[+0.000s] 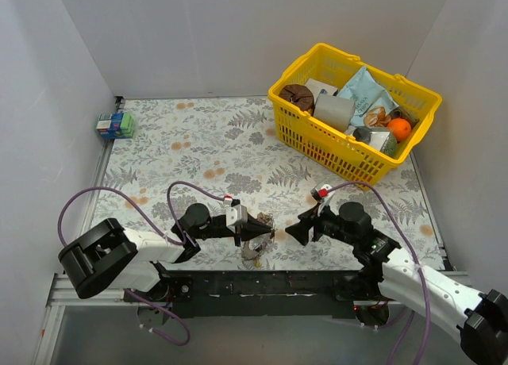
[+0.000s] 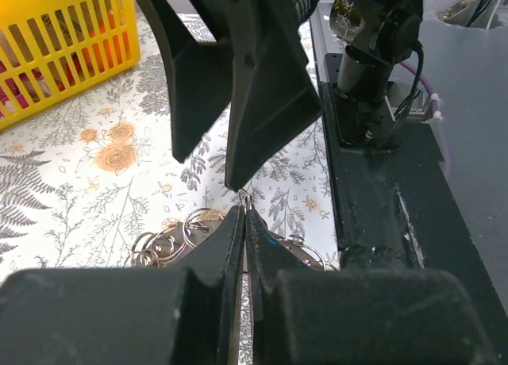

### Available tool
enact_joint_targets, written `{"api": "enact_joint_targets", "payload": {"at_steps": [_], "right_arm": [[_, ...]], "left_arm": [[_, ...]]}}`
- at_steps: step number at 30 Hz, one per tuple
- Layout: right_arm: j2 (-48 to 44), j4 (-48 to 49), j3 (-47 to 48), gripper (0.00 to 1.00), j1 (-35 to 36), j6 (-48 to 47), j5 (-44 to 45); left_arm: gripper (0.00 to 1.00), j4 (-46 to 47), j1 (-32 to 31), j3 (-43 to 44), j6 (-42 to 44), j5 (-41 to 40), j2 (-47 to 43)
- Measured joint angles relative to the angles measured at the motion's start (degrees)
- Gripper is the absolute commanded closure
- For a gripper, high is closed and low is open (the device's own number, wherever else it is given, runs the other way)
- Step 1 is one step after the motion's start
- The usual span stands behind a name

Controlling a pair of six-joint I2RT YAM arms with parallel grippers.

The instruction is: Put the keys on the keyring

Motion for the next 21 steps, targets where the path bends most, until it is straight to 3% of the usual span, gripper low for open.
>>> {"api": "enact_joint_targets", "payload": {"at_steps": [3,6,7,16,21], "right_arm": [[-4.1,1.3,0.3,0.26,0.0,-3.4,-2.9],[-5.2,4.0,0.8,0.35,0.0,-6.0,-7.8],[-5.0,4.9,1.2,0.41,0.0,-6.8,-9.6],[3.7,10.5,4.6,0.56,0.0,-10.1,-25.1],[4.6,11.6,4.6,0.59,0.0,-10.6,-28.7]], "left_arm": [[1.00,2.2,0.0,-0.7,-0.8,0.5,0.8],[1.00,4.5,0.0,-1.1,-1.5,1.1,1.6],[1.00,5.0,0.0,-1.2,-1.7,1.3,1.9],[1.00,7.4,0.0,-1.3,-2.7,2.4,2.5],[1.00,7.3,0.0,-1.3,-2.6,2.6,2.4]]}}
